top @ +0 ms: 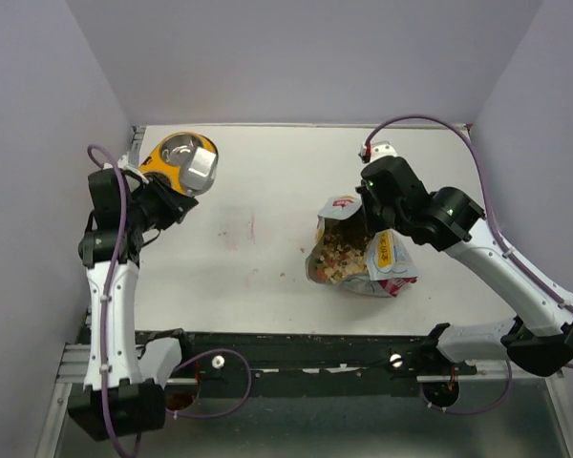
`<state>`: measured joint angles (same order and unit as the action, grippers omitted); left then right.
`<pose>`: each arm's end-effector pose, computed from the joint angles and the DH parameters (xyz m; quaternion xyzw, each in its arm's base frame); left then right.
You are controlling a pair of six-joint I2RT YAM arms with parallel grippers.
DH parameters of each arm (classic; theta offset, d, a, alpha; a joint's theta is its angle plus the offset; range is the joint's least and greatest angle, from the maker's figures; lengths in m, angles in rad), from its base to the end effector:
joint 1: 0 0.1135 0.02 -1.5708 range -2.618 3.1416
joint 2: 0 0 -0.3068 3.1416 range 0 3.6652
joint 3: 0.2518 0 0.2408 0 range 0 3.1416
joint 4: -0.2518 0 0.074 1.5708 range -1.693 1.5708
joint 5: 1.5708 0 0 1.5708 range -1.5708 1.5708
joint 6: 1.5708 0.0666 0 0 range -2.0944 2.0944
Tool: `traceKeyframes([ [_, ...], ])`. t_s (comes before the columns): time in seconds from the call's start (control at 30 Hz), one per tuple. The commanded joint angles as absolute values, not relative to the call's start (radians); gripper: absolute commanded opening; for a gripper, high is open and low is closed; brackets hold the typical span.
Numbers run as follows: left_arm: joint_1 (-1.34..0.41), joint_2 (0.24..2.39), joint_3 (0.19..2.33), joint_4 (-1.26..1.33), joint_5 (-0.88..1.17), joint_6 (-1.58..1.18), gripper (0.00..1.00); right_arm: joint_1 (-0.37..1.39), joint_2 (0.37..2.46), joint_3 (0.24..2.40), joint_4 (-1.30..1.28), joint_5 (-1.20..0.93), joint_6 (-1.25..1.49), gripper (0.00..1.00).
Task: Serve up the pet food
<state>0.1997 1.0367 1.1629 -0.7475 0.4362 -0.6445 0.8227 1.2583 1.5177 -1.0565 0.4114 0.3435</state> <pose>0.1985 0.0115 0.3882 -0.2655 0.8326 -0.2861 0.3928 0.1760 0.1505 0.4266 -0.1403 0.8990 0.0454 0.4124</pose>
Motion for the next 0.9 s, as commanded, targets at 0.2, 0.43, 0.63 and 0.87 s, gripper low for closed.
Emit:
traceKeyframes([
  [0.2,-0.148,0.628,0.894,-0.405,0.859,-0.867,0.00,0.824,1.321,1.706,-0.976,0.508,0.313,0.01],
  [0.43,-0.320,0.564,0.926,-0.675,0.830,-0.867,0.00,0.824,1.331,1.668,-0.928,0.411,0.170,0.01],
  [0.63,-0.431,0.649,0.986,-0.910,0.712,-0.847,0.00,0.825,1.342,1.655,-0.890,0.313,0.160,0.01],
  [0.87,-0.650,0.891,1.167,-1.044,0.505,-0.870,0.00,0.825,1.336,1.580,-0.819,0.190,0.160,0.01],
])
